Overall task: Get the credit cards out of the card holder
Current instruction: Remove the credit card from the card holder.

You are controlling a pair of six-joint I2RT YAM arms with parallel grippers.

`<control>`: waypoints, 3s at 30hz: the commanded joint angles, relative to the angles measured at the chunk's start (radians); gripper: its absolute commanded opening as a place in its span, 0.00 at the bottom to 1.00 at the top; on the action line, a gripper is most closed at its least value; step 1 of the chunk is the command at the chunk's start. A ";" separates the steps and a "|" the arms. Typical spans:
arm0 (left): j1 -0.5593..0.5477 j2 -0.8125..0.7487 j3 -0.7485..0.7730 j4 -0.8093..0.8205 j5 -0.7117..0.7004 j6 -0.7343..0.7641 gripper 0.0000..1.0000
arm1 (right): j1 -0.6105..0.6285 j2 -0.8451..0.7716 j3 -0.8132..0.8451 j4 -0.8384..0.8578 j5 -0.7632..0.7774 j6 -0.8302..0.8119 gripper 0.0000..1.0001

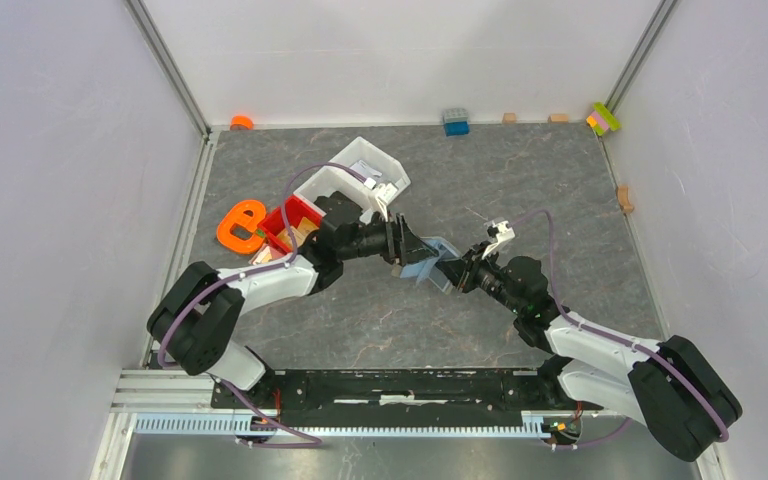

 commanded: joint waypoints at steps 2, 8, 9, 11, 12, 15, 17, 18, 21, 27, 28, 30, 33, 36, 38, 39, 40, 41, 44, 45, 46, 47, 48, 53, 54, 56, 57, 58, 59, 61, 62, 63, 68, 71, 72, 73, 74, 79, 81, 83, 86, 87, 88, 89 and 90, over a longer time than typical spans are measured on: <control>-0.009 0.012 0.068 -0.033 0.018 0.034 0.70 | -0.003 0.000 0.040 0.017 0.014 -0.009 0.13; -0.042 0.005 0.117 -0.182 -0.054 0.134 0.79 | -0.005 -0.001 0.051 -0.004 0.014 -0.005 0.11; -0.052 0.000 0.132 -0.229 -0.082 0.167 0.80 | -0.005 -0.001 0.051 -0.006 0.015 -0.005 0.11; -0.071 -0.006 0.151 -0.290 -0.134 0.214 0.81 | -0.005 -0.002 0.050 -0.007 0.013 -0.002 0.10; -0.078 -0.007 0.160 -0.316 -0.157 0.233 0.82 | -0.006 -0.002 0.052 -0.007 0.011 0.000 0.10; -0.098 0.004 0.188 -0.377 -0.195 0.271 0.87 | -0.009 -0.001 0.053 -0.007 0.003 0.005 0.10; -0.110 0.020 0.215 -0.411 -0.203 0.287 0.90 | -0.011 -0.005 0.054 -0.005 -0.003 0.007 0.10; -0.118 0.033 0.227 -0.429 -0.209 0.296 0.92 | -0.012 -0.007 0.055 -0.006 -0.004 0.009 0.10; -0.152 0.059 0.272 -0.501 -0.264 0.346 0.94 | -0.019 -0.019 0.055 -0.013 -0.010 0.015 0.09; -0.200 0.070 0.303 -0.553 -0.345 0.402 0.95 | -0.050 -0.038 0.065 -0.063 -0.001 0.041 0.04; -0.203 0.069 0.304 -0.556 -0.351 0.406 0.95 | -0.058 -0.036 0.069 -0.074 -0.006 0.048 0.04; -0.207 0.071 0.306 -0.562 -0.361 0.414 0.96 | -0.078 -0.031 0.075 -0.081 -0.032 0.067 0.01; -0.220 0.078 0.316 -0.567 -0.376 0.433 0.96 | -0.104 -0.021 0.078 -0.078 -0.082 0.095 0.01; -0.249 0.092 0.339 -0.618 -0.429 0.467 0.97 | -0.125 -0.004 0.082 -0.067 -0.130 0.119 0.01; -0.266 0.108 0.361 -0.645 -0.466 0.483 0.97 | -0.131 0.008 0.081 -0.050 -0.155 0.135 0.01; -0.274 0.118 0.370 -0.657 -0.478 0.489 0.97 | -0.135 0.015 0.082 -0.045 -0.163 0.142 0.01; -0.280 0.126 0.380 -0.665 -0.497 0.494 0.97 | -0.136 0.020 0.082 -0.042 -0.172 0.147 0.01; -0.287 0.135 0.388 -0.679 -0.514 0.498 0.97 | -0.138 0.024 0.081 -0.037 -0.180 0.153 0.00; -0.298 0.158 0.415 -0.715 -0.566 0.503 0.94 | -0.143 0.036 0.082 -0.019 -0.205 0.171 0.00; -0.298 0.165 0.424 -0.725 -0.587 0.502 0.90 | -0.143 0.039 0.079 -0.013 -0.211 0.173 0.00; -0.298 0.170 0.430 -0.734 -0.600 0.500 0.86 | -0.143 0.040 0.080 -0.012 -0.214 0.175 0.00; -0.298 0.176 0.434 -0.739 -0.612 0.496 0.82 | -0.145 0.041 0.081 -0.012 -0.215 0.175 0.00; -0.298 0.180 0.438 -0.744 -0.621 0.492 0.78 | -0.146 0.040 0.080 -0.012 -0.215 0.175 0.00; -0.296 0.177 0.443 -0.745 -0.595 0.485 0.69 | -0.151 0.040 0.084 -0.031 -0.209 0.163 0.00; -0.296 0.172 0.443 -0.746 -0.589 0.485 0.69 | -0.153 0.041 0.086 -0.037 -0.205 0.159 0.00; -0.295 0.162 0.437 -0.738 -0.562 0.484 0.69 | -0.156 0.042 0.087 -0.047 -0.202 0.155 0.00; -0.294 0.157 0.434 -0.734 -0.549 0.482 0.69 | -0.158 0.043 0.088 -0.047 -0.204 0.154 0.00; -0.292 0.152 0.432 -0.731 -0.526 0.480 0.70 | -0.159 0.043 0.088 -0.047 -0.204 0.154 0.00; -0.290 0.146 0.429 -0.726 -0.517 0.477 0.71 | -0.160 0.044 0.088 -0.047 -0.206 0.152 0.00; -0.286 0.137 0.422 -0.721 -0.505 0.470 0.73 | -0.161 0.045 0.090 -0.046 -0.209 0.152 0.00; -0.283 0.132 0.418 -0.717 -0.501 0.468 0.73 | -0.162 0.045 0.088 -0.044 -0.211 0.152 0.00; -0.280 0.129 0.415 -0.714 -0.495 0.466 0.73 | -0.162 0.045 0.089 -0.044 -0.211 0.151 0.00; -0.252 0.111 0.395 -0.689 -0.439 0.441 0.74 | -0.161 0.046 0.090 -0.043 -0.213 0.146 0.00; -0.221 0.104 0.379 -0.670 -0.392 0.417 0.73 | -0.161 0.048 0.089 -0.037 -0.220 0.146 0.00; -0.212 0.104 0.374 -0.664 -0.377 0.409 0.72 | -0.162 0.049 0.088 -0.036 -0.221 0.148 0.00; -0.201 0.105 0.371 -0.658 -0.362 0.400 0.71 | -0.162 0.048 0.087 -0.034 -0.222 0.147 0.00; -0.194 0.106 0.367 -0.650 -0.345 0.393 0.70 | -0.162 0.049 0.088 -0.033 -0.224 0.148 0.00; -0.169 0.112 0.362 -0.642 -0.309 0.372 0.67 | -0.162 0.051 0.088 -0.027 -0.229 0.148 0.00; -0.161 0.109 0.358 -0.638 -0.305 0.363 0.66 | -0.162 0.052 0.088 -0.026 -0.230 0.148 0.00; -0.146 0.107 0.353 -0.640 -0.317 0.347 0.63 | -0.161 0.053 0.087 -0.026 -0.229 0.148 0.00; -0.109 0.105 0.337 -0.633 -0.316 0.311 0.60 | -0.162 0.055 0.088 -0.027 -0.231 0.148 0.00; -0.098 0.105 0.330 -0.629 -0.316 0.296 0.58 | -0.162 0.056 0.087 -0.026 -0.231 0.148 0.00; -0.084 0.105 0.325 -0.626 -0.311 0.285 0.57 | -0.162 0.056 0.088 -0.027 -0.232 0.149 0.00; -0.071 0.103 0.317 -0.620 -0.305 0.272 0.57 | -0.162 0.057 0.089 -0.026 -0.233 0.147 0.00; -0.062 0.099 0.310 -0.607 -0.296 0.264 0.56 | -0.161 0.058 0.090 -0.026 -0.233 0.147 0.00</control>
